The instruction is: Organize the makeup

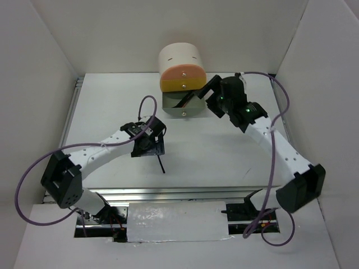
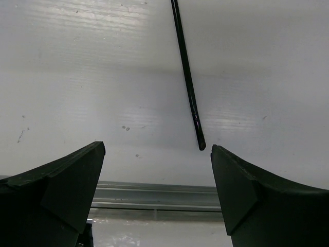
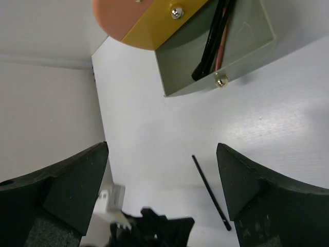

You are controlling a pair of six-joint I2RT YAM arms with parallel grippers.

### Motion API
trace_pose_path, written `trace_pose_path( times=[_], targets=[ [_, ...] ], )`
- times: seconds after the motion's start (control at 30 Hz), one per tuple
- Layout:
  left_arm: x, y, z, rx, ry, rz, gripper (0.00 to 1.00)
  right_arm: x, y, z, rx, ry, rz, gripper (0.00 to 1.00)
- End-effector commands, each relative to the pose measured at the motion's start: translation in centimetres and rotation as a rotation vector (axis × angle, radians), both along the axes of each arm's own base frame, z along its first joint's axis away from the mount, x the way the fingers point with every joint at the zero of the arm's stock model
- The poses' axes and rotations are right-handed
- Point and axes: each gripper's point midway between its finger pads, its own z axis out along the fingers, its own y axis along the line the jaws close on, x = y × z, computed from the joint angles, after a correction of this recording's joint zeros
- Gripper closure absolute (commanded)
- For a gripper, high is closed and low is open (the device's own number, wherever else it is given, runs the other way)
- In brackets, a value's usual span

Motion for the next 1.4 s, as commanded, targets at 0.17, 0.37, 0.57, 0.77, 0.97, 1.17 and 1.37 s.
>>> trace_pose_path(
  times=[0.17,0.37,0.57,0.77,0.97,1.17,1.37],
  targets=[
    [2.0,-3.1,-1.9,-0.062,0.064,0.068,0.05,-6.6,-1.7,-1.5,0.005,-0.037,0.106,0.07],
    [0.6,-3.5,-5.4,-0.051,0.177,0.12,0.07,-9.0,-1.6,-4.0,-0.007,0.026,0.157,0.08],
    [0.0,-4.9,-7.8,-0.089,0.259,0.132,0.11,-9.8,-2.0,-4.6,-0.03,0.025,0.175,0.08],
    [-0.9,-5.7,-9.6,-0.071,0.307,0.155,0.22,-10.7,-1.6,-4.5,-0.023,0.027,0.22,0.08],
    [-1.6,-5.3,-10.8,-0.055,0.323,0.197,0.43,-11.4,-1.4,-3.7,-0.019,0.006,0.248,0.08],
    [-2.1,-5.3,-11.4,-0.067,0.319,0.203,0.72,-11.5,-1.5,-2.8,-0.024,-0.02,0.248,0.08],
    [-2.4,-5.1,-10.6,-0.09,0.291,0.172,0.92,-11.7,-1.1,-2.9,-0.007,-0.007,0.258,0.08]
  ],
)
